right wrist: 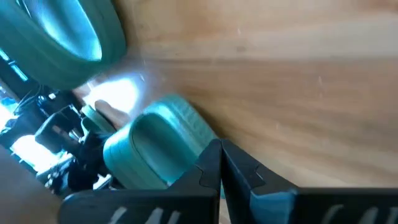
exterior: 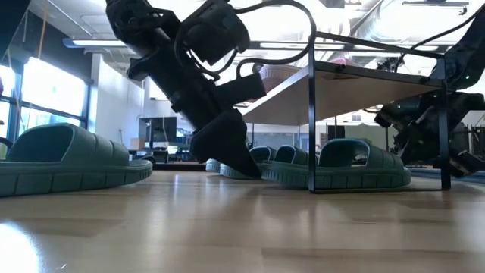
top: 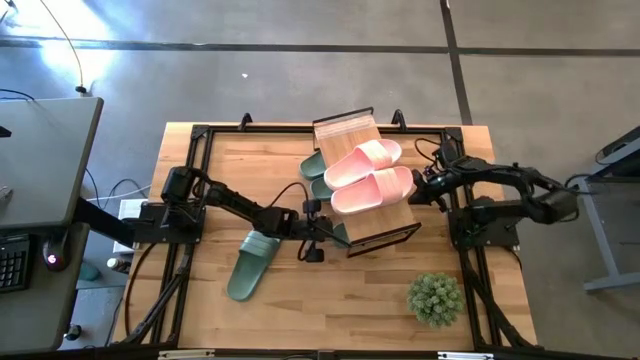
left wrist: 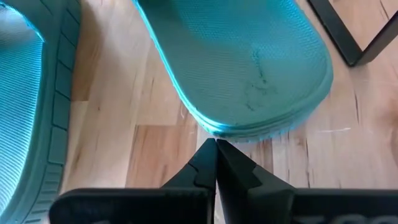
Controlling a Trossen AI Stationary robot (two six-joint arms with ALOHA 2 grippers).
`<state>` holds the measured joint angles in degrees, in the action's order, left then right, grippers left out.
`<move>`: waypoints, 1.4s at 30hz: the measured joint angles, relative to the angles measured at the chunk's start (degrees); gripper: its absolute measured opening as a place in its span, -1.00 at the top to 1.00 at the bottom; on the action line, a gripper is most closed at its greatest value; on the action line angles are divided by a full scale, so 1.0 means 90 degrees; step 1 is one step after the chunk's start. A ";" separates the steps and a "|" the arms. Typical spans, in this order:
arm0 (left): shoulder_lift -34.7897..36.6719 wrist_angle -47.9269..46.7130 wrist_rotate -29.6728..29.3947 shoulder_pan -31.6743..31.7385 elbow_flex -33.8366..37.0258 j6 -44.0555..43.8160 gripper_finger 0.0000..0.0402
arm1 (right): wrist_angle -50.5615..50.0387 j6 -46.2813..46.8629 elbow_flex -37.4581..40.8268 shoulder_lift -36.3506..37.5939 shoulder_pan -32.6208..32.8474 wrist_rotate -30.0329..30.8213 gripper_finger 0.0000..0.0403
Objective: Pick and place slides into the shelf
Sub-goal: Put the green slide under the shelf
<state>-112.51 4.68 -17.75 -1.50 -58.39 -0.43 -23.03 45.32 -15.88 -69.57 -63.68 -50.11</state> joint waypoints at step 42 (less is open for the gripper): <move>0.0012 0.0336 0.0404 -0.0002 0.0005 0.0171 1.00 | 0.0520 0.0601 -0.0007 -0.0545 0.0789 0.0217 1.00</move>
<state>-112.40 7.70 -14.11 -1.52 -58.35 1.11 -18.35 50.73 -15.94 -74.48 -56.58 -48.16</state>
